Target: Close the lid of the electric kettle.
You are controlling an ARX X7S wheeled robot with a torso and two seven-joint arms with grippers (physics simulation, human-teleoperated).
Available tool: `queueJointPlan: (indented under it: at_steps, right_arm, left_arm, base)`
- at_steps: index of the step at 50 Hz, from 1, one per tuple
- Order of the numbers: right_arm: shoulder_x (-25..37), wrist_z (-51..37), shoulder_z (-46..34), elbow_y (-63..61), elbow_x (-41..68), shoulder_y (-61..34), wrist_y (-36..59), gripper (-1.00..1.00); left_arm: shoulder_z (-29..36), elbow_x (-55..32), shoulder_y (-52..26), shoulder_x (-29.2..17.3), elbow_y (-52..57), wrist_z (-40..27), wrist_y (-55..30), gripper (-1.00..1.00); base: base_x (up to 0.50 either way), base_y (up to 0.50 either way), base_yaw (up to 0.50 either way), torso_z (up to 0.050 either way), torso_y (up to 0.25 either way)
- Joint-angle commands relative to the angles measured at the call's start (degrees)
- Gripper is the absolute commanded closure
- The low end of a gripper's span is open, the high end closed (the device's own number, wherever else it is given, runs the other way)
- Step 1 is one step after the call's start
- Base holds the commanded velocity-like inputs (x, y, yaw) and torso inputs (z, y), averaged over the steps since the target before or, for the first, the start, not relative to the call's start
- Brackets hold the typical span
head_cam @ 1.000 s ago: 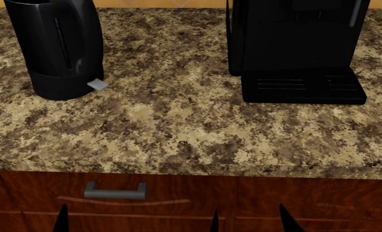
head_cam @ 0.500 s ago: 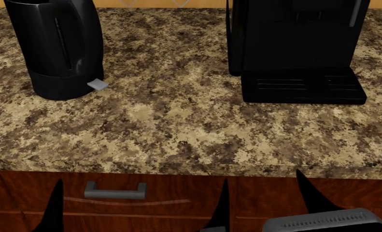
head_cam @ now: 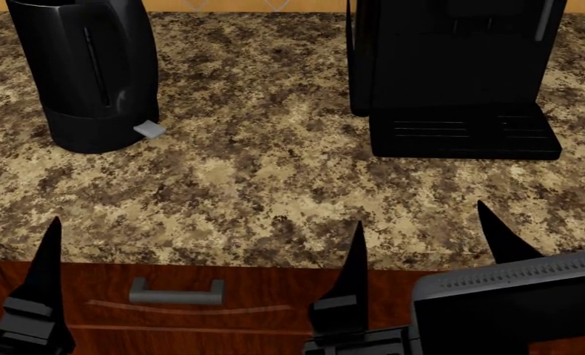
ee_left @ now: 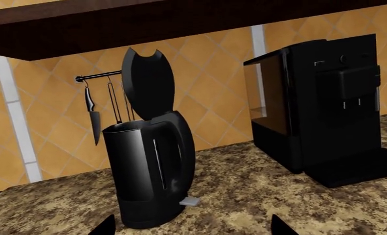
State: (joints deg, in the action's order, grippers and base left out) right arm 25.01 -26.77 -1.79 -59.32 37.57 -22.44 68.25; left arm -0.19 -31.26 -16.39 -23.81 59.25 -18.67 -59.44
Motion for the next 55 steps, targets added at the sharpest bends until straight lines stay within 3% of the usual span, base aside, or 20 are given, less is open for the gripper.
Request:
queueJointPlan:
  at_steps: [1, 18, 36, 46, 55]
  right_arm:
    - [5.27, -10.55, 0.50, -0.28, 13.73, -5.45, 1.66, -1.00]
    - [10.47, -18.92, -2.03, -0.38, 23.08, -8.74, -1.45, -1.00]
    - [12.81, -21.77, -4.88, 0.49, 24.46, -9.43, -4.38, -1.00]
    - [13.28, -22.46, -5.08, 0.81, 25.91, -10.23, -5.48, -1.00]
    - [13.86, -23.75, -5.84, 0.74, 27.28, -11.22, -5.60, -1.00]
  left_arm:
    - [-0.67, -11.21, -4.55, -5.91, 0.52, -8.30, -1.73, -1.00]
    - [-0.09, -13.39, -3.40, -8.26, -0.64, -10.83, 0.82, -1.00]
    - [1.19, -13.72, -2.63, -9.57, -1.35, -11.84, 2.79, -1.00]
    - [1.40, -14.51, -2.75, -10.13, -1.51, -12.53, 3.21, -1.00]
    - [1.36, -15.35, -2.59, -10.76, -1.41, -13.17, 3.82, -1.00]
  base:
    - [0.00, 0.00, 0.00, 0.000, 0.000]
    - [0.00, 0.41, 0.00, 0.000, 0.000]
    - [0.00, 0.50, 0.00, 0.000, 0.000]
    - [0.00, 0.02, 0.00, 0.000, 0.000]
    - [0.36, 0.00, 0.00, 0.000, 0.000]
